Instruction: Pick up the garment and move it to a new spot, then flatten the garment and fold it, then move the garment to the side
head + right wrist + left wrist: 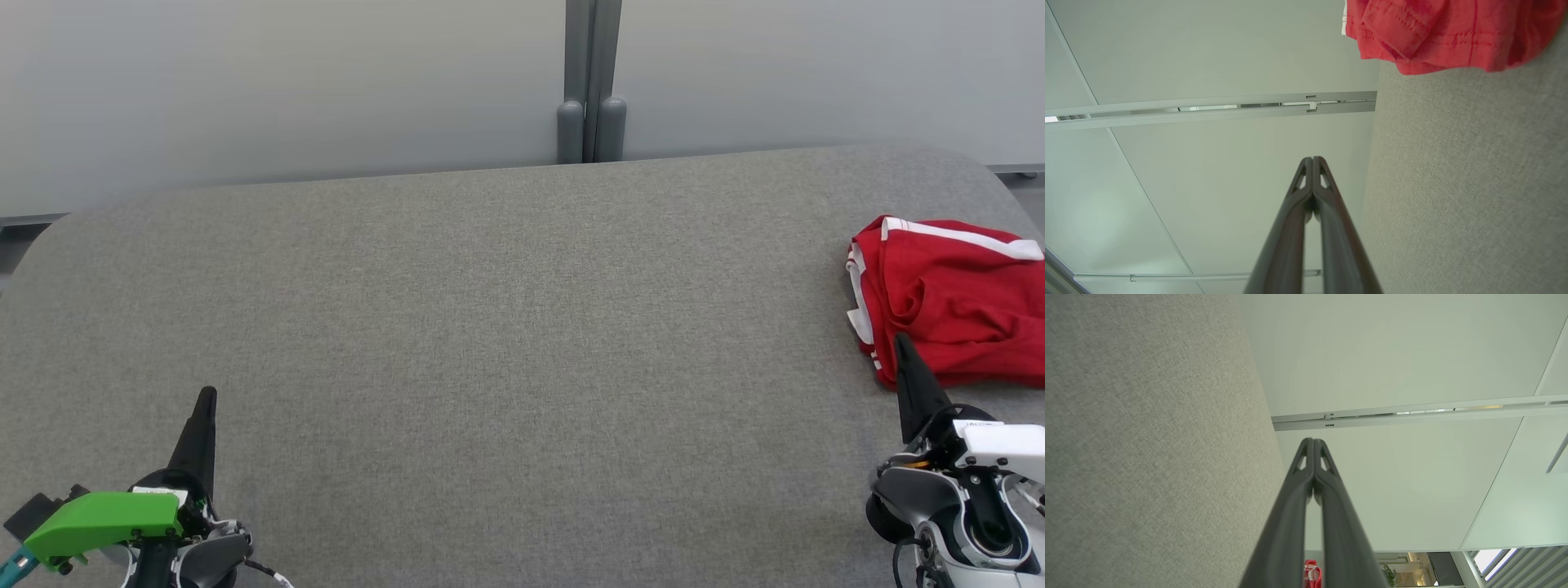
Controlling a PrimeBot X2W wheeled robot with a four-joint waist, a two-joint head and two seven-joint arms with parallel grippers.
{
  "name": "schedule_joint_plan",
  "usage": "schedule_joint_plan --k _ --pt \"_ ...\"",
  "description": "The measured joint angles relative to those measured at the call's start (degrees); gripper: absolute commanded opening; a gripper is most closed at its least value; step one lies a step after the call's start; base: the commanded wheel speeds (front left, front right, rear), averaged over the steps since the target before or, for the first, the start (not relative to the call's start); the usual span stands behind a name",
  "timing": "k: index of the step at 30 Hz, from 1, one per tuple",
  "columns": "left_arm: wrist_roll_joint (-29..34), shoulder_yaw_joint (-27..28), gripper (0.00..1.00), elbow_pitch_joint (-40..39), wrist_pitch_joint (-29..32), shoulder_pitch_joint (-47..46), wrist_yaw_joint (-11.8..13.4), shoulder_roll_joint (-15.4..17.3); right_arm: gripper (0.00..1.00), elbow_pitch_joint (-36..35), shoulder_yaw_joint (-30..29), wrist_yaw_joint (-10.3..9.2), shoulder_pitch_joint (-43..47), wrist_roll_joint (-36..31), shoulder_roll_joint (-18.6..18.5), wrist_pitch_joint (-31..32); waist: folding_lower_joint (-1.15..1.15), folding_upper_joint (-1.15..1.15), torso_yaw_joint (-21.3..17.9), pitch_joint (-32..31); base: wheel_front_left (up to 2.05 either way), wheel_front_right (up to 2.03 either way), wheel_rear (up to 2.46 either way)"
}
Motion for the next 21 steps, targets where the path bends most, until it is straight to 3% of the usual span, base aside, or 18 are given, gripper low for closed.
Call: schedule_joint_plan --k 21 --pt "0.00 -0.01 0.00 -0.04 -0.01 0.00 0.00 0.00 0.00 -0.10 0.00 0.00 0.00 0.00 0.00 0.00 0.00 0.00 0.00 0.00 0.00 0.00 0.00"
